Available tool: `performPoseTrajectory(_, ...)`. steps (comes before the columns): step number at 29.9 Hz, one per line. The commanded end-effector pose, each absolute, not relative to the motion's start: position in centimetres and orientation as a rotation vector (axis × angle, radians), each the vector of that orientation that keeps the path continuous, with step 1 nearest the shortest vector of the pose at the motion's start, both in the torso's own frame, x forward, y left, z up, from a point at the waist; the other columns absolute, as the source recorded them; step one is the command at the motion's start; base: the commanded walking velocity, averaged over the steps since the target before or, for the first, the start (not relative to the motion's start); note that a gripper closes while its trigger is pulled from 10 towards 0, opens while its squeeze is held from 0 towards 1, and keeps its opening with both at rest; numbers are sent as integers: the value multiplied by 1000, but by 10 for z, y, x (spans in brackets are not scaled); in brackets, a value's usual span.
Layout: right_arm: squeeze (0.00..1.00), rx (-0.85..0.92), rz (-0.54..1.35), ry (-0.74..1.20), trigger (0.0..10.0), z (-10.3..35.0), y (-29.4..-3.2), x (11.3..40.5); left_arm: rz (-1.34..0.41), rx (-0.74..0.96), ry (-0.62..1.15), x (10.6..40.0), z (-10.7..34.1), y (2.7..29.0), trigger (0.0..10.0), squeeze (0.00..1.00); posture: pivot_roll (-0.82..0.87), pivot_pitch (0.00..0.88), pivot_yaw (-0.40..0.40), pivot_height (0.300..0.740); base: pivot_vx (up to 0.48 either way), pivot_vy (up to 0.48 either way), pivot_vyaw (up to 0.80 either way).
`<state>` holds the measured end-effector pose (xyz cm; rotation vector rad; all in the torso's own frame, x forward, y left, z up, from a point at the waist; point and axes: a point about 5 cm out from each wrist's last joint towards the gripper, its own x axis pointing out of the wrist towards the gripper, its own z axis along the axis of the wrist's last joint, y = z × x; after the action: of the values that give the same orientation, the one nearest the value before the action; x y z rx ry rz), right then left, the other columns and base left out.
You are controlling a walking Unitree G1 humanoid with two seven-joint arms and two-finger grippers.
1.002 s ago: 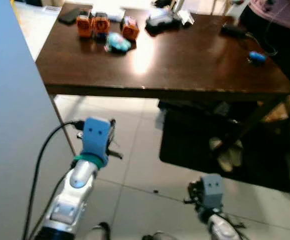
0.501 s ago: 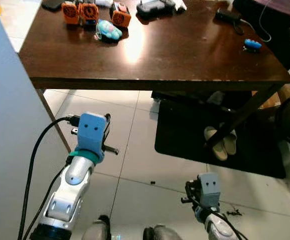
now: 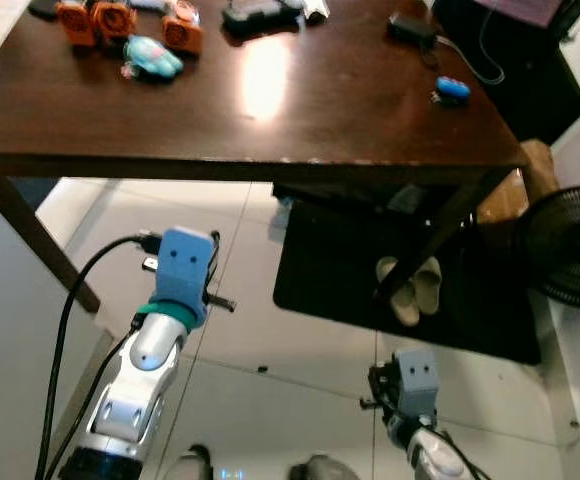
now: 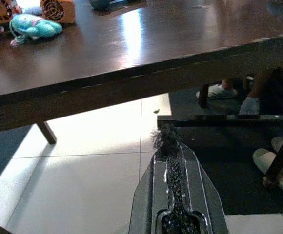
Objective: Hang keys on a hook
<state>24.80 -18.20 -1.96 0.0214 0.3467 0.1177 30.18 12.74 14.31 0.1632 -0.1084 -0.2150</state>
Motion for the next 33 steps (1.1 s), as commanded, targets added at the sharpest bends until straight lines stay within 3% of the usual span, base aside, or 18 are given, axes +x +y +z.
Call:
performPoseTrajectory(1,0,35,92,377,10000,-26,-188,239,-237,160,-85,299,136,122,10000,0,-49,135,-10,740,0,-277,0)
performPoseTrajectory(7,0,30,97,366,10000,-25,-187,241,-225,139,-78,299,135,123,10000,0,-47,136,-9,740,0,-46,0)
performPoseTrajectory(18,0,23,115,295,10000,-10,-181,257,-169,159,18,297,110,142,10000,0,-44,119,-2,740,0,0,800)
performPoseTrajectory(22,0,16,136,297,10000,-9,-175,261,-189,257,182,277,64,164,10000,0,-36,103,-1,740,0,0,800)
performPoseTrajectory(28,0,3,144,322,10000,-14,-175,256,-219,284,255,266,43,166,10000,0,-31,105,-4,740,0,0,800)
performPoseTrajectory(33,0,-7,145,367,10000,-23,-175,247,-247,356,472,231,-12,174,10000,0,-29,112,-5,740,0,0,800)
